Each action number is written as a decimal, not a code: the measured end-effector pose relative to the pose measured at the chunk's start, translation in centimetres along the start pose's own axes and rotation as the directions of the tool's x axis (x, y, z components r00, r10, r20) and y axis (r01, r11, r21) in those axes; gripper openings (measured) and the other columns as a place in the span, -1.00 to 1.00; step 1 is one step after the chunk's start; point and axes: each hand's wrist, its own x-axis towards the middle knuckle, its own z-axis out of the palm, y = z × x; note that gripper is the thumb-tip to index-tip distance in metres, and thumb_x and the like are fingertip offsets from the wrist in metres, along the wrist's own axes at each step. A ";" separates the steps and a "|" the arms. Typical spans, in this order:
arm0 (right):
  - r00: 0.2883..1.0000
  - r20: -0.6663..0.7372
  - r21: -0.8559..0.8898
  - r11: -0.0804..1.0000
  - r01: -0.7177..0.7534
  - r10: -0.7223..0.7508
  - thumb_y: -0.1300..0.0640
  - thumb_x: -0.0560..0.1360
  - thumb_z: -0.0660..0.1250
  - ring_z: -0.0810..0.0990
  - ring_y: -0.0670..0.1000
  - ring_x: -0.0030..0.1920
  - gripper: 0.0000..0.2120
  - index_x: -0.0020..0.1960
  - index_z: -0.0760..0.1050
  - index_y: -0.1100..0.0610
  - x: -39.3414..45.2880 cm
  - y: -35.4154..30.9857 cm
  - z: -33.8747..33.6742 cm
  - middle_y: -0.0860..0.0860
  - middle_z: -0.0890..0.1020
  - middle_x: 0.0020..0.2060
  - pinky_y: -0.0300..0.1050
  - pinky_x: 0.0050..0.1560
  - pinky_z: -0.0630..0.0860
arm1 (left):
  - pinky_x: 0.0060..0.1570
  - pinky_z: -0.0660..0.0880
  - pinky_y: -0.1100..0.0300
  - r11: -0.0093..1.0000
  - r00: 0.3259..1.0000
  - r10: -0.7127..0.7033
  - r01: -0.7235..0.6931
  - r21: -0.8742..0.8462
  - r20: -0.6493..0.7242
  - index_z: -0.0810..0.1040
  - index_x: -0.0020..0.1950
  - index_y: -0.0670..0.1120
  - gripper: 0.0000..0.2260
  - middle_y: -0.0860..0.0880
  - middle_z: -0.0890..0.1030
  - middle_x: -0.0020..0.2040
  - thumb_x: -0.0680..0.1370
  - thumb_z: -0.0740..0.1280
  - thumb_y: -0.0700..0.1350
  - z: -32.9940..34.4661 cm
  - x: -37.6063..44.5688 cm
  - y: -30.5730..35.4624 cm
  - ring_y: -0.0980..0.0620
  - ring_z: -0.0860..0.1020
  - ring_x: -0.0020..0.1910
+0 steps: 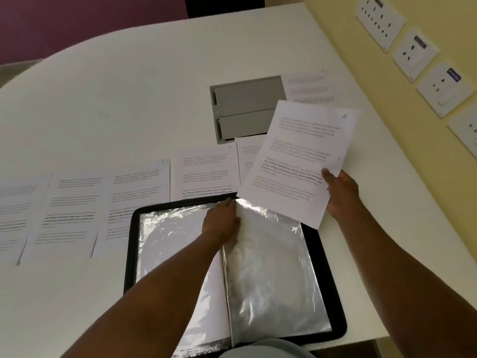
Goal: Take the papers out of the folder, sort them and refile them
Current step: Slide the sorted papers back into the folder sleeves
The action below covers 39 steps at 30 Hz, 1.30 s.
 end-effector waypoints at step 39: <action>0.998 0.049 0.039 0.998 -0.044 0.042 0.12 0.54 0.37 0.64 0.12 0.04 -0.82 0.14 0.56 0.06 7.8 -1.0 5.0 0.08 0.66 0.03 0.11 -0.02 0.63 | -0.20 0.37 0.11 0.940 0.909 0.338 -0.339 0.040 -0.245 0.70 0.00 -0.05 -0.89 -0.05 0.62 -0.13 0.52 0.40 -0.12 -0.3 4.1 -0.2 -0.11 0.53 -0.14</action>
